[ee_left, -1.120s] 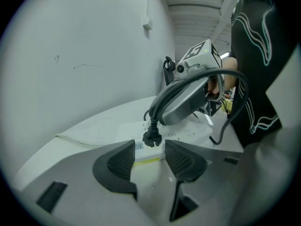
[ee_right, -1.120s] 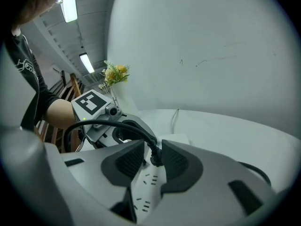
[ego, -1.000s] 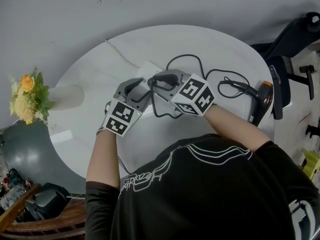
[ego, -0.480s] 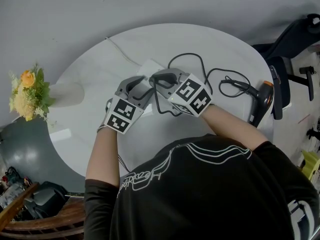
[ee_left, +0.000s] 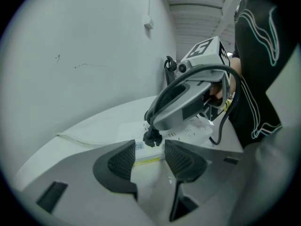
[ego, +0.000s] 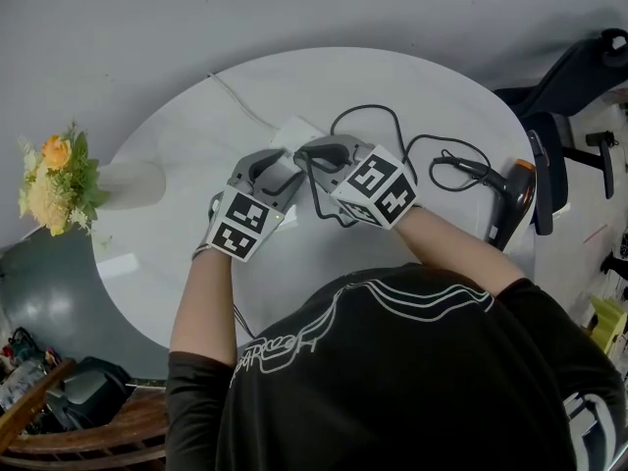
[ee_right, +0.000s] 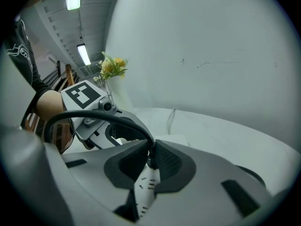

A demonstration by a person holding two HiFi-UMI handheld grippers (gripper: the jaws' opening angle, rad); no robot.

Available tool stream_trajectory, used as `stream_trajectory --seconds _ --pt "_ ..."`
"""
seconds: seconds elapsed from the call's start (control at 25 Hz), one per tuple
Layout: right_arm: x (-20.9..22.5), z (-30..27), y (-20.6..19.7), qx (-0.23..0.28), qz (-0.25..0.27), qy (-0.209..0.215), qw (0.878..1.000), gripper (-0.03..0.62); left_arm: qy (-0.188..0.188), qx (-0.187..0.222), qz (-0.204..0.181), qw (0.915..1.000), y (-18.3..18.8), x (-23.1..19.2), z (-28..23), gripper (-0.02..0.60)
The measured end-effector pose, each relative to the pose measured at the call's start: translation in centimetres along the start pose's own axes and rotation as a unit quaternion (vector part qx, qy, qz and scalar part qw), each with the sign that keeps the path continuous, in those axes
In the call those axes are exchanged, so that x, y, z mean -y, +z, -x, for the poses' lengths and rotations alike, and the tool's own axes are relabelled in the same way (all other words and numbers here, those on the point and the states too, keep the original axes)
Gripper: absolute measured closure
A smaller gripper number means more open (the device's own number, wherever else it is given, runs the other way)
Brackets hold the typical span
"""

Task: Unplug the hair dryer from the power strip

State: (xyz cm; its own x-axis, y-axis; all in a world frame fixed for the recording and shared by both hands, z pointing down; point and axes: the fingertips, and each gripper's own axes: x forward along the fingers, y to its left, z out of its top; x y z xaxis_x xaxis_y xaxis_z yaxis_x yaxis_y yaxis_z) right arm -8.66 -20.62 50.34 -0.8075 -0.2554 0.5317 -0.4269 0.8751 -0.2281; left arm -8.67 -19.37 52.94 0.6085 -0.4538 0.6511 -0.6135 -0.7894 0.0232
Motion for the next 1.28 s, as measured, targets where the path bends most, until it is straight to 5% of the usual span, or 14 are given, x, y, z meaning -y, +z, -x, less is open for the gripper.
stream_trajectory --seconds 0.52,0.96,1.28 --pt "-0.92 -0.13 0.17 -0.018 0.053 -0.031 0.998 0.568 0.002 -0.008 -0.007 0.9999 -0.22 0.03 -0.03 0.387" --pt "0.07 0.13 -0.01 -0.016 0.005 -0.010 1.000 0.568 -0.004 -0.015 0.001 0.9999 -0.09 -0.09 -0.04 0.393" --pt "-0.28 0.10 0.00 -0.025 0.028 -0.025 0.999 0.568 -0.005 -0.027 -0.010 0.9996 -0.19 -0.04 -0.18 0.394"
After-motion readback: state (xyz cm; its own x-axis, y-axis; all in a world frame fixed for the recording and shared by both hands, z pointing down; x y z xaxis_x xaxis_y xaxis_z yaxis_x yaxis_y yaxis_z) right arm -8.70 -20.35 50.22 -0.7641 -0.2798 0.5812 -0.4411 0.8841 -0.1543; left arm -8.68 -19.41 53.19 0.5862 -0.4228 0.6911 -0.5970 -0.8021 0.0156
